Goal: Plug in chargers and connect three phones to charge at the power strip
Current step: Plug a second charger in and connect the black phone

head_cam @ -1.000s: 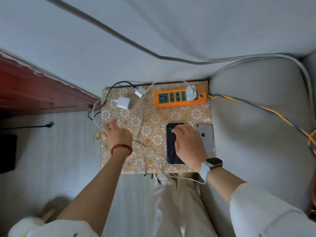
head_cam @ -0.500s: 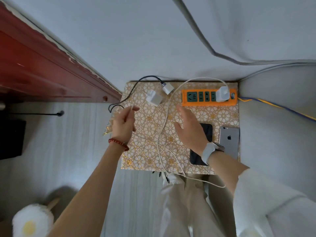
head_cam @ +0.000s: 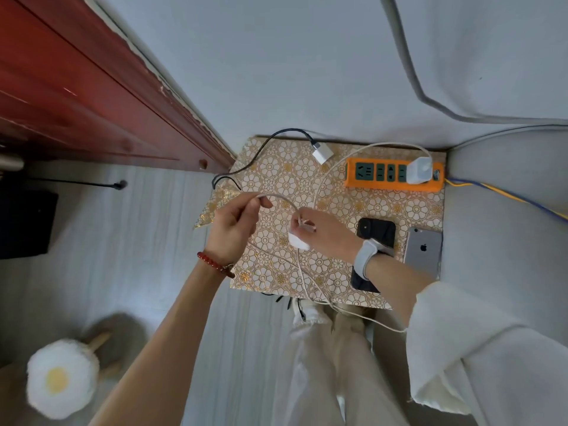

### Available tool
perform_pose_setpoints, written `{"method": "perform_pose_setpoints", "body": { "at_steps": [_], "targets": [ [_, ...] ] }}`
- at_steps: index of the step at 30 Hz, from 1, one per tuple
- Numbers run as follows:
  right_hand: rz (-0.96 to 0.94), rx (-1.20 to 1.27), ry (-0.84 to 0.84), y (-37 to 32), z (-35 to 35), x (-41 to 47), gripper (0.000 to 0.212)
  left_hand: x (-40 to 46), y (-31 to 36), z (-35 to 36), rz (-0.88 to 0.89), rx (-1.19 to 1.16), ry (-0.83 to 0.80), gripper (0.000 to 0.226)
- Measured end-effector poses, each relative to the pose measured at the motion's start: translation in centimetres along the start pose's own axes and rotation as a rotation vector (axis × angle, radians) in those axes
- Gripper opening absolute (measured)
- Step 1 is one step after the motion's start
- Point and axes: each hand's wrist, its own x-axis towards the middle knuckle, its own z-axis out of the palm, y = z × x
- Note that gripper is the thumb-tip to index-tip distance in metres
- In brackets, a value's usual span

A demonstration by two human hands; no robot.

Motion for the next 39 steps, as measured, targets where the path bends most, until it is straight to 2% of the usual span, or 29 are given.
{"method": "perform_pose_setpoints", "body": {
  "at_steps": [3, 6, 11, 14, 20, 30, 39],
  "targets": [
    [0.017, -0.058, 0.075, 1.3, -0.6, -1.0, 0.006, -0.2, -0.3, 0.6, -0.003, 0.044, 0.045, 0.026],
    [0.043, -0.023, 0.319, 2.9, -2.8, -2.1, 0.005, 0.1, -0.1, 2.0, 0.012, 0.127, 0.039, 0.022],
    [-0.039, -0.169, 0.758, 5.1, -7.7, -3.6, 0.007, 1.9, 0.6, 6.3, 0.028, 0.242, -0.092, 0.007],
    [0.015, -0.260, 0.899, 6.5, -10.1, -3.5, 0.011, 3.5, 0.6, 8.8, 0.035, 0.324, -0.129, 0.010],
    [0.144, -0.527, 0.935, 8.3, -11.3, -2.9, 0.016, 6.0, 0.3, 10.6, 0.015, 0.372, -0.043, 0.016],
    [0.066, -0.440, 0.839, 8.2, -12.1, -2.9, 0.017, 6.7, 0.3, 11.5, 0.031, 0.335, 0.032, 0.012],
    [0.115, -0.392, 0.795, 7.9, -12.3, -2.1, 0.017, 8.4, 0.1, 11.7, 0.032, 0.396, 0.108, 0.015]
  ]
}}
